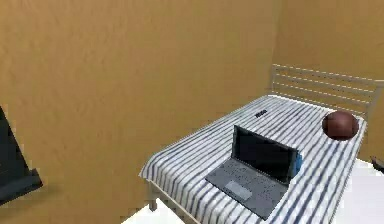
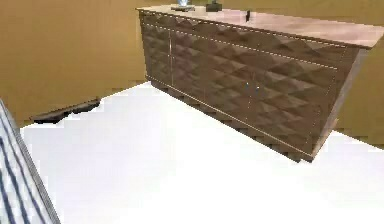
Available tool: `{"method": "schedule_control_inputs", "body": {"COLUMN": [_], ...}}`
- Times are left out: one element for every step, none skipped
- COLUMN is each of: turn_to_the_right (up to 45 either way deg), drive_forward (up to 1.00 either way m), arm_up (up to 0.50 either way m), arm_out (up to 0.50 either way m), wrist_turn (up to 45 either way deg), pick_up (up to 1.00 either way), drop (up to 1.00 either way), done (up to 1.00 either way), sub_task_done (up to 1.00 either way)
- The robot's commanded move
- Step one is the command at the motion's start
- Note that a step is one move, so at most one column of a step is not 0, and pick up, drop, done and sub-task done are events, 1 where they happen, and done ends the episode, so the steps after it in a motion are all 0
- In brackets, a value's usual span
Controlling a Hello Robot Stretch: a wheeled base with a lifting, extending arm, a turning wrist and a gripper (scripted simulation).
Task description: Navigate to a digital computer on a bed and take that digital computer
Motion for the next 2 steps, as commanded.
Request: {"method": "schedule_control_inputs", "body": {"turn_to_the_right": [-45.0, -24.0], "drive_forward": [0.0, 0.0], "arm_up": [0.0, 0.0], "arm_out": [0.0, 0.0], "wrist_turn": [0.0, 0.0], "pick_up": [0.0, 0.0], "drop": [0.0, 0.0], "done": [0.0, 0.0], "sub_task_done": [0.0, 0.0]}}
